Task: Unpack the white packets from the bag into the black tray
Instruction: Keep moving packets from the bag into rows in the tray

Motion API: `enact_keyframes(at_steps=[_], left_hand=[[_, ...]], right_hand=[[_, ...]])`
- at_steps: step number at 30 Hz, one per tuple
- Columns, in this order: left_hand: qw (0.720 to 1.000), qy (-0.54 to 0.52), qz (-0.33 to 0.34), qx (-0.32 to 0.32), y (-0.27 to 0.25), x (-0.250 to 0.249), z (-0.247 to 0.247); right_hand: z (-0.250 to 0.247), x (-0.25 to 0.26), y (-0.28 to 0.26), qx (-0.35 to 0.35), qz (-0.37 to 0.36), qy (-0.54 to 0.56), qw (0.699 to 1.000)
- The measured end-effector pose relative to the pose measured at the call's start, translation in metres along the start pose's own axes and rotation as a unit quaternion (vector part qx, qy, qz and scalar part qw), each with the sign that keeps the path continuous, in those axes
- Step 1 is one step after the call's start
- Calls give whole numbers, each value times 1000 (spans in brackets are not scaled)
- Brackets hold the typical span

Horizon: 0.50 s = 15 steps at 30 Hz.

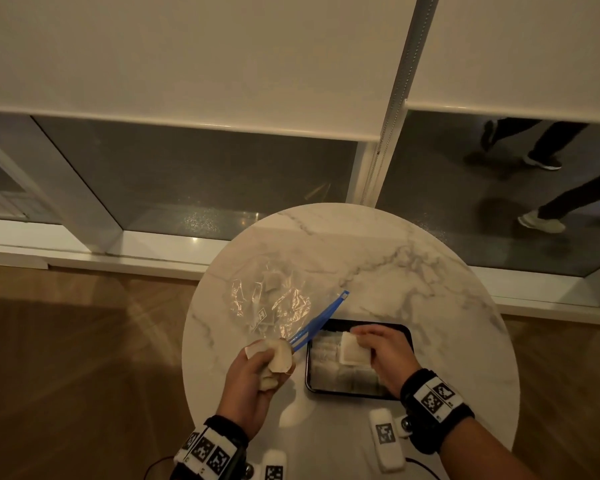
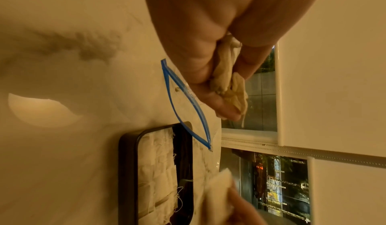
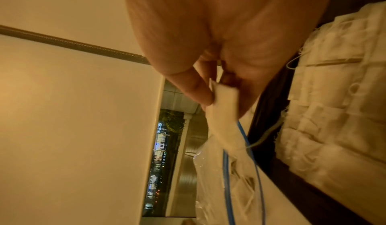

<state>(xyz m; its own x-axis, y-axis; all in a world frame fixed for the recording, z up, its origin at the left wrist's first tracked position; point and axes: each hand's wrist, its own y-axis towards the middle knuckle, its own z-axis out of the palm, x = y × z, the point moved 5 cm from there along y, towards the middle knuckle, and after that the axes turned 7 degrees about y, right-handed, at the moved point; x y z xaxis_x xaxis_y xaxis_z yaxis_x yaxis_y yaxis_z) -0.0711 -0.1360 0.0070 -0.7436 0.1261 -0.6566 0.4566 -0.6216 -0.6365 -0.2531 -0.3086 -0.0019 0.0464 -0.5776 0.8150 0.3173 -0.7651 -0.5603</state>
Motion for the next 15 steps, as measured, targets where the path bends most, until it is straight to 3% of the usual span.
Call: enact_keyframes(at_steps=[5, 11, 15], left_hand=[[1000, 11, -4, -27, 1, 3, -13], [999, 3, -12, -45, 0, 6, -31], [998, 17, -12, -56, 1, 8, -43]], right_hand=[[-11, -29, 13, -52, 30, -153, 986], [-4, -55, 20, -51, 83, -124, 987], [3, -63, 27, -32, 73, -175, 981]])
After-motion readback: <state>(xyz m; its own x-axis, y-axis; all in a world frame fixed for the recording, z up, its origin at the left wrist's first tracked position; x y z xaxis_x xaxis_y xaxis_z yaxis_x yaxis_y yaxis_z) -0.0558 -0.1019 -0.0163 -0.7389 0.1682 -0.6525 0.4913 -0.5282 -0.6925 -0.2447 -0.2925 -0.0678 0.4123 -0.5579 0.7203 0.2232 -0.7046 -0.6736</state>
